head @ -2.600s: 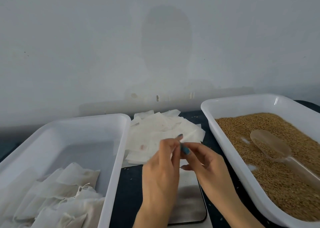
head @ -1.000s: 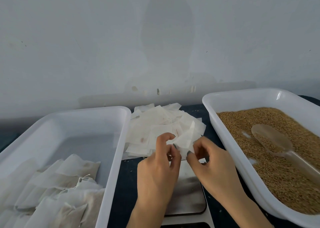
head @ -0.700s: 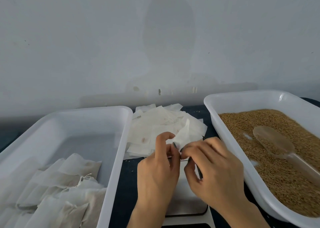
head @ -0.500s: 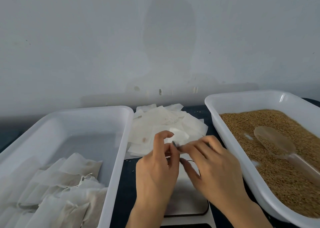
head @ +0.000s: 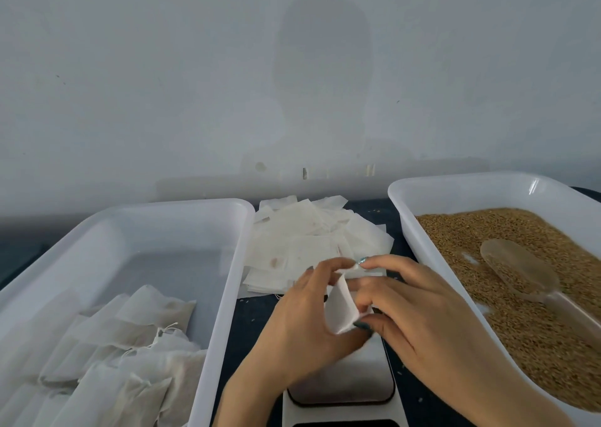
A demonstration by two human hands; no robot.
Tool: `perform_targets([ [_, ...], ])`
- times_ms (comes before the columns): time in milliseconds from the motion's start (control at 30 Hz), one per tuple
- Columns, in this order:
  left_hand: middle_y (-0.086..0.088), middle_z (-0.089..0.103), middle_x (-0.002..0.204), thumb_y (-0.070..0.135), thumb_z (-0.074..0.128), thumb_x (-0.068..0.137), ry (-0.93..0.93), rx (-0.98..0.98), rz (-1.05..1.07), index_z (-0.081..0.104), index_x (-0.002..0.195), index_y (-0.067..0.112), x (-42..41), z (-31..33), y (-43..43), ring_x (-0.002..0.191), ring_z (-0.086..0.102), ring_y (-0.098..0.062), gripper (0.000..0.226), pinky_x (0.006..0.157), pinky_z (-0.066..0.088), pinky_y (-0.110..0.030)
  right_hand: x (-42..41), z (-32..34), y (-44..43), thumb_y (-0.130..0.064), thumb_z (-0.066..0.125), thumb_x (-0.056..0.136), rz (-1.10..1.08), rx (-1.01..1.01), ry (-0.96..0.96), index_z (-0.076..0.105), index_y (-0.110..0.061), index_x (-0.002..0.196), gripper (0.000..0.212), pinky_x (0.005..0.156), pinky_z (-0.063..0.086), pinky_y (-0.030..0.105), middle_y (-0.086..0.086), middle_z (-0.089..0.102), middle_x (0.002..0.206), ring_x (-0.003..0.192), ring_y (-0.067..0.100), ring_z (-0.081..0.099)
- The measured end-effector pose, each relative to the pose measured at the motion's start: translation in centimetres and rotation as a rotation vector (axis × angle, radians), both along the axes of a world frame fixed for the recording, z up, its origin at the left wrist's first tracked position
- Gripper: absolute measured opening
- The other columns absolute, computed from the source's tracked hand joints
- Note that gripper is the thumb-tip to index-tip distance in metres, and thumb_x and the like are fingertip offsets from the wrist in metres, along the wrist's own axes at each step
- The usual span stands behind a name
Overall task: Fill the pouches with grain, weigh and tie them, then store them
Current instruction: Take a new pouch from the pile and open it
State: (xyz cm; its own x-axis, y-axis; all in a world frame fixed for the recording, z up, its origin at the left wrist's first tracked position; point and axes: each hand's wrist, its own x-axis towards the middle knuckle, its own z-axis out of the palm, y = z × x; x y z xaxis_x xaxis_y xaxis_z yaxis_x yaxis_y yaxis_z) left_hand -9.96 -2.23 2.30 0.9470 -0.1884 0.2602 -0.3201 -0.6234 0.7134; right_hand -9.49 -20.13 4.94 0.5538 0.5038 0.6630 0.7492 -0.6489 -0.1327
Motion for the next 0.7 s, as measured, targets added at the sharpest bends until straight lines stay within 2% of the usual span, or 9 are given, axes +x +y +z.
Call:
perform_targets([
  [100,0.011,0.067,0.102,0.039,0.077,0.076,0.010,-0.104,-0.029,0.057,0.112,0.026,0.1,0.1,0.1,0.099,0.062,-0.010,0.043,0.085,0.051,-0.038,-0.6,0.2,-0.2,-0.028,0.065,0.085,0.049,-0.047,-0.093,0.068,-0.022,0.074,0.013,0.089,0.044,0.021,-0.012,0.072,0.093,0.112,0.008,0.060],
  [167,0.009,0.064,0.088,0.045,0.067,0.072,-0.013,-0.145,-0.037,0.059,0.094,0.025,-0.1,0.4,0.0,0.084,0.060,-0.012,0.031,0.075,0.051,-0.039,-0.9,0.2,-0.6,-0.035,0.059,0.085,0.054,-0.049,-0.102,0.070,-0.024,0.076,0.018,0.095,0.039,0.020,-0.016,0.070,0.088,0.113,0.009,0.058],
  [233,0.012,0.060,0.080,0.045,0.060,0.067,-0.022,-0.148,-0.057,0.055,0.085,0.030,-0.2,0.5,-0.1,0.074,0.055,-0.010,0.024,0.066,0.047,-0.032,-1.1,0.1,-0.9,-0.040,0.062,0.086,0.026,-0.034,-0.117,0.072,-0.026,0.078,0.018,0.096,0.036,0.020,-0.018,0.068,0.081,0.110,0.009,0.057],
  [400,0.015,0.059,0.075,0.037,0.060,0.070,0.004,-0.141,-0.137,0.055,0.086,0.030,-0.1,-0.1,-0.5,0.068,0.052,-0.008,0.018,0.060,0.041,-0.024,-1.6,-0.4,-0.7,-0.033,0.064,0.091,-0.013,0.039,-0.202,0.075,-0.029,0.078,0.017,0.089,0.040,0.023,-0.015,0.065,0.071,0.099,0.014,0.065],
  [500,0.009,0.058,0.073,0.037,0.058,0.071,0.021,-0.134,-0.142,0.052,0.085,0.034,0.1,-0.5,-0.7,0.063,0.047,-0.005,0.015,0.057,0.038,-0.020,-1.8,-0.4,-0.8,-0.034,0.064,0.091,-0.027,0.053,-0.193,0.076,-0.029,0.078,0.018,0.085,0.039,0.021,-0.015,0.065,0.072,0.097,0.014,0.065],
  [567,0.011,0.056,0.072,0.039,0.056,0.072,-0.001,-0.099,-0.122,0.049,0.081,0.036,0.2,-0.7,-0.6,0.062,0.048,-0.006,0.012,0.056,0.040,-0.021,-1.9,0.0,-1.3,-0.041,0.064,0.090,0.007,0.072,-0.137,0.078,-0.030,0.088,0.018,0.085,0.043,0.023,-0.018,0.068,0.081,0.101,0.011,0.062],
  [633,0.013,0.061,0.079,0.036,0.061,0.075,0.006,-0.109,-0.102,0.050,0.083,0.031,0.3,-0.8,-0.5,0.067,0.057,-0.008,0.015,0.059,0.049,-0.025,-1.6,1.2,-3.2,-0.049,0.061,0.090,0.007,0.153,-0.039,0.075,-0.034,0.102,0.024,0.091,0.043,0.023,-0.023,0.067,0.095,0.105,0.005,0.059],
  [700,0.011,0.064,0.086,0.033,0.062,0.076,0.021,-0.141,-0.081,0.050,0.086,0.027,0.3,-0.8,-0.4,0.072,0.062,-0.010,0.017,0.060,0.057,-0.032,-0.3,2.3,-7.0,-0.052,0.054,0.094,-0.191,0.162,0.043,0.067,-0.040,0.112,0.026,0.094,0.043,0.029,-0.028,0.064,0.106,0.105,0.002,0.057],
])
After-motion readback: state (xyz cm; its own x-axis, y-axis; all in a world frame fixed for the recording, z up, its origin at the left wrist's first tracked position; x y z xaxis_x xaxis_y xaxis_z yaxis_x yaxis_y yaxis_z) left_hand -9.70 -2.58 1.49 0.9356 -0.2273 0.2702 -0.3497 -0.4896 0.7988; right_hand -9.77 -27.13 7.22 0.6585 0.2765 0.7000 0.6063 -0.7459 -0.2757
